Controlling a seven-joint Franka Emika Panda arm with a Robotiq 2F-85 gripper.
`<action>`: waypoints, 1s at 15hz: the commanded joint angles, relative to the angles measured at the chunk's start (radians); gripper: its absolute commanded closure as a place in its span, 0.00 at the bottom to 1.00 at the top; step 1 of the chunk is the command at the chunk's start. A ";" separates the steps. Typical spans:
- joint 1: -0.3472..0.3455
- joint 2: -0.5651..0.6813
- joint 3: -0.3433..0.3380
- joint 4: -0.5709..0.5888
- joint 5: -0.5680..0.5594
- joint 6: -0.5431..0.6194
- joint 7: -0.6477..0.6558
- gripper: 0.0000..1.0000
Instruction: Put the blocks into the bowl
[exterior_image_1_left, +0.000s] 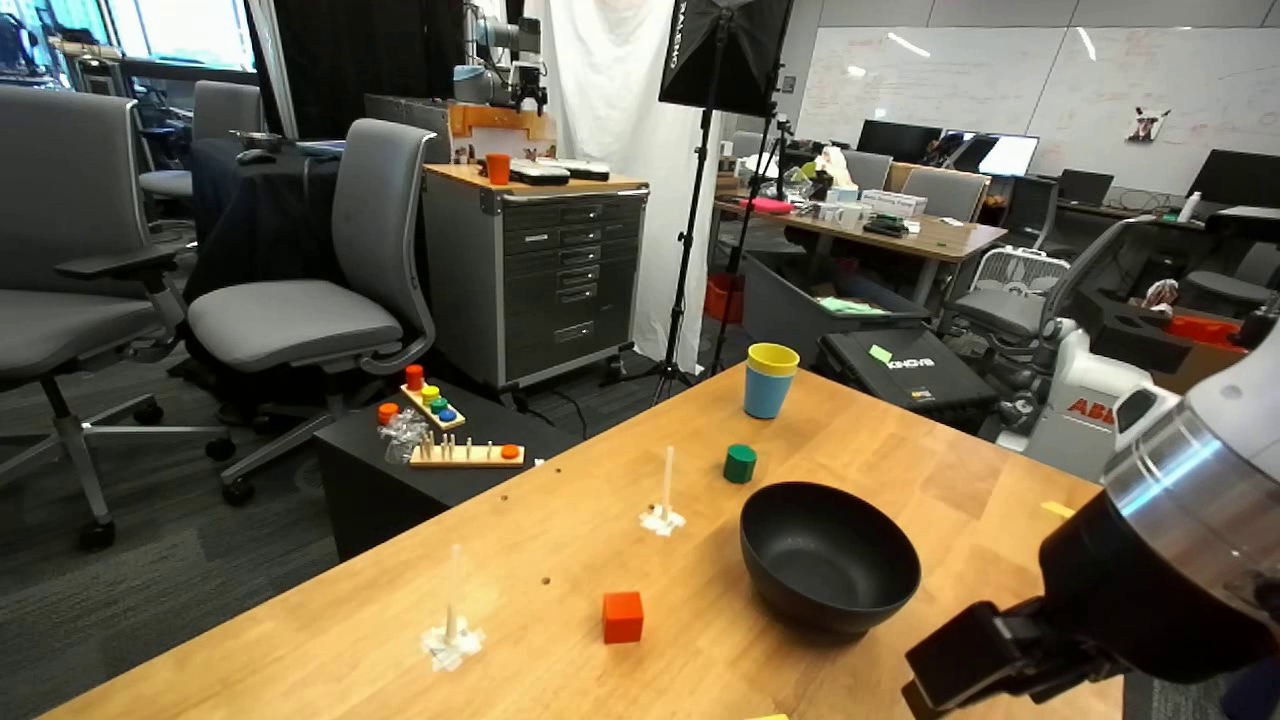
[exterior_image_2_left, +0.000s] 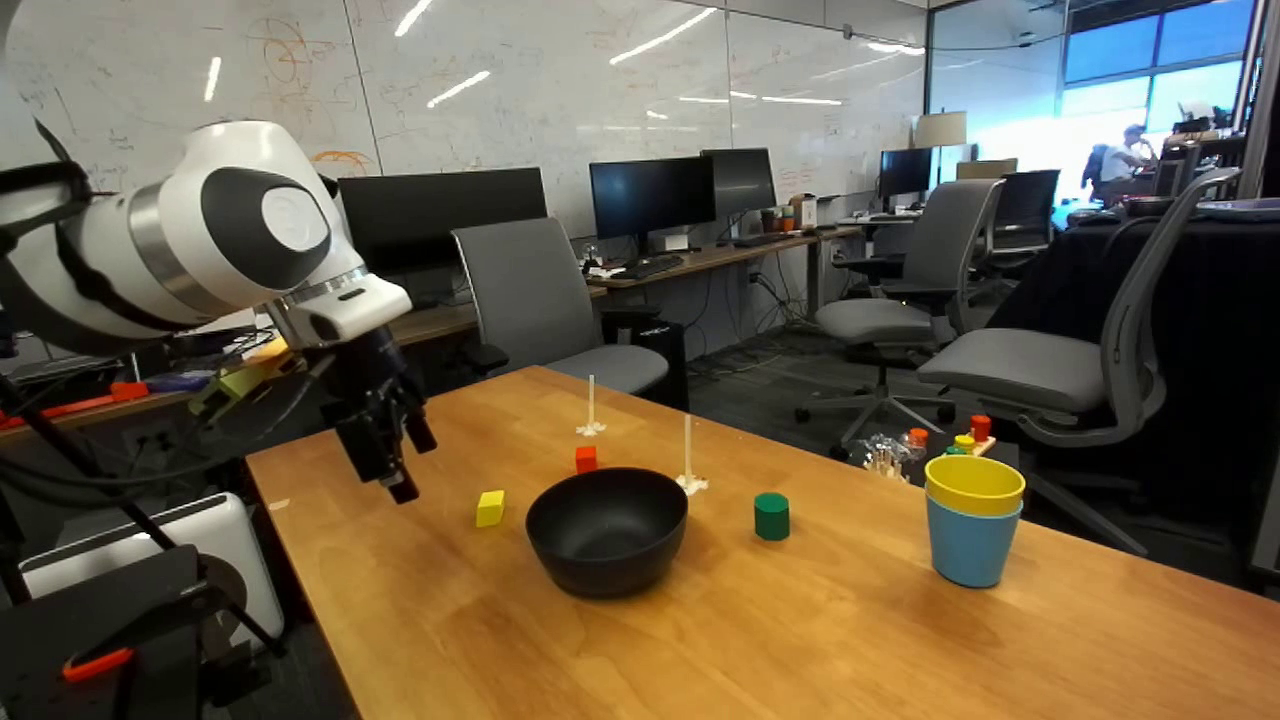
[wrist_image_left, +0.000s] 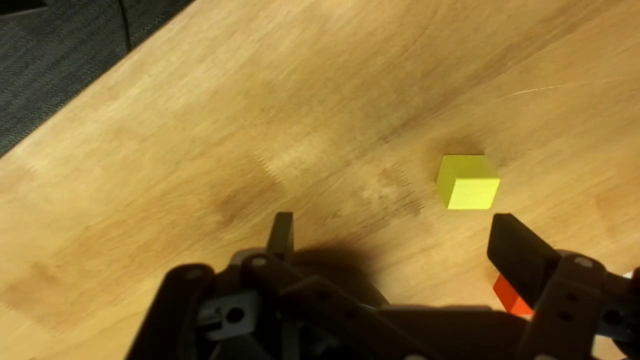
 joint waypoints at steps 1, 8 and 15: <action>-0.005 0.009 0.009 0.017 0.011 0.006 -0.042 0.00; 0.008 0.066 0.006 0.171 -0.014 0.004 -0.084 0.00; 0.046 0.196 -0.013 0.223 -0.053 -0.007 -0.060 0.00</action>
